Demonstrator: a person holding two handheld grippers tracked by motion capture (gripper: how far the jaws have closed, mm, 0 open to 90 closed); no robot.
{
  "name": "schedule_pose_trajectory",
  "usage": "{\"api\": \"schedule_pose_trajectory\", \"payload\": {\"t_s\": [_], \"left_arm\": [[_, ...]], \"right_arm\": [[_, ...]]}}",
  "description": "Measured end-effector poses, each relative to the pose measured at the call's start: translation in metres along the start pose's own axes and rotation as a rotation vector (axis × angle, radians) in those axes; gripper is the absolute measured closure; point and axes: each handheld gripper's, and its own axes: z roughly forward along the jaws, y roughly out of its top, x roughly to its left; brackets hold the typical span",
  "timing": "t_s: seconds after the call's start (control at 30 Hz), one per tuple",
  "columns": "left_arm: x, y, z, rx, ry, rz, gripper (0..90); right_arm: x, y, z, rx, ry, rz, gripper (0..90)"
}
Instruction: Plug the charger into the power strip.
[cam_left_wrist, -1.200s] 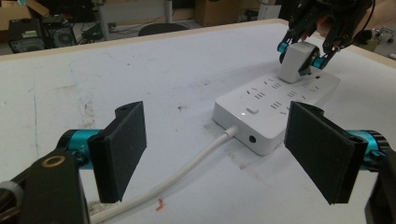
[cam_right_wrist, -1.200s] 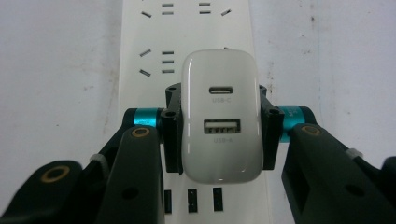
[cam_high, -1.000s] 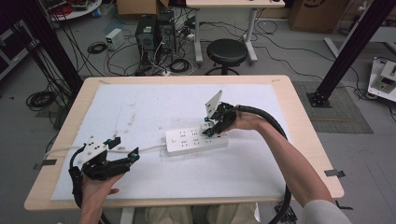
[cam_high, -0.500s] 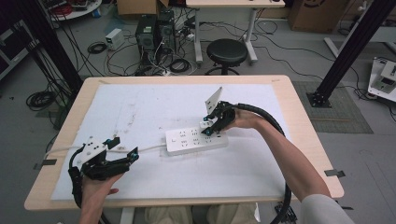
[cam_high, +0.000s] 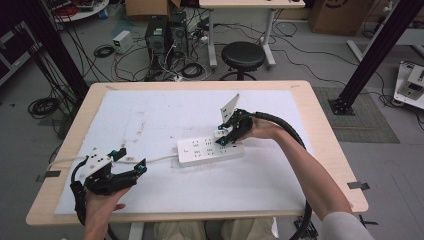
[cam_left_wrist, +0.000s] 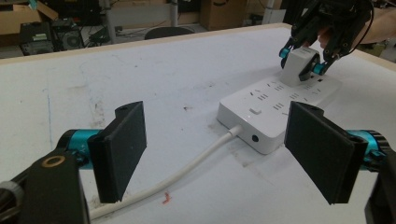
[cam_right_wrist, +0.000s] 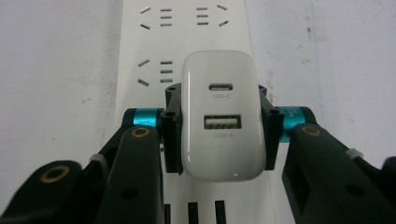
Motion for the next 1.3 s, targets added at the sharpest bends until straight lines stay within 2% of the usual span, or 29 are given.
{"api": "schedule_pose_trajectory", "payload": {"t_s": [0.1,0.17,0.33,0.37,0.43,0.47,0.5,0.53,0.57,0.63,0.67,0.7,0.83,0.87,0.9,1.03,1.17,1.2,1.23,1.27,1.3], "left_arm": [[0.0,0.001,0.001,-0.003,-0.004,-0.001,21.0],[-0.001,0.004,0.001,-0.009,-0.006,0.007,21.0],[-0.001,0.004,0.0,-0.009,-0.008,0.009,20.9],[0.0,0.004,-0.003,-0.011,-0.002,0.01,21.0],[0.0,0.004,-0.003,-0.011,-0.002,0.01,21.0],[0.0,0.004,-0.003,-0.011,-0.002,0.01,21.0],[0.0,0.003,-0.004,-0.013,0.001,0.002,21.0],[0.0,0.003,-0.004,-0.014,0.001,0.002,21.0],[0.0,0.003,-0.004,-0.014,0.001,0.002,21.0],[0.0,0.003,-0.004,-0.012,-0.001,0.005,21.0],[0.0,0.003,-0.004,-0.012,-0.001,0.005,21.0],[0.0,0.003,-0.001,-0.011,-0.009,0.007,21.0],[0.0,0.005,0.003,-0.011,-0.018,0.012,21.0],[0.0,0.005,0.003,-0.011,-0.018,0.012,21.0],[0.001,0.006,0.006,-0.008,-0.031,0.018,21.0],[0.002,0.008,0.009,-0.006,-0.041,0.023,21.0],[0.005,0.009,0.012,-0.003,-0.045,0.027,21.0],[0.007,0.009,0.013,-0.002,-0.045,0.024,21.0],[0.008,0.009,0.014,-0.003,-0.044,0.026,20.9],[0.008,0.009,0.014,-0.003,-0.044,0.026,20.9],[0.01,0.009,0.016,-0.004,-0.044,0.021,20.9]], "right_arm": [[0.001,0.0,0.0,-0.001,-0.004,0.006,63.4],[0.003,0.002,-0.001,0.013,-0.024,0.001,63.0],[0.004,0.003,0.0,0.02,-0.025,-0.003,62.4],[0.005,0.004,-0.001,0.02,-0.031,0.0,58.0],[0.005,0.004,-0.001,0.017,-0.036,0.002,58.0],[0.005,0.004,-0.001,0.017,-0.036,0.002,54.4],[0.005,0.004,-0.001,0.017,-0.036,0.002,54.4],[0.006,0.003,-0.005,0.001,-0.052,0.025,46.4],[0.006,0.003,-0.005,0.001,-0.052,0.025,46.4],[0.008,0.002,-0.007,-0.008,-0.059,0.038,39.2],[0.008,0.002,-0.007,-0.008,-0.059,0.038,39.2],[0.012,0.0,-0.01,-0.012,-0.06,0.064,32.0],[0.017,-0.001,-0.012,0.003,-0.063,0.092,26.2],[0.019,-0.001,-0.014,0.003,-0.07,0.099,26.2],[0.025,-0.003,-0.018,-0.009,-0.086,0.11,22.1],[0.034,-0.004,-0.025,-0.025,-0.118,0.128,22.1],[0.036,-0.005,-0.028,-0.03,-0.127,0.141,22.1],[0.046,-0.01,-0.041,-0.07,-0.189,0.209,22.1],[0.051,-0.013,-0.046,-0.097,-0.224,0.235,22.1],[0.051,-0.013,-0.046,-0.097,-0.224,0.235,22.1],[0.053,-0.016,-0.05,-0.121,-0.245,0.241,22.1]]}}
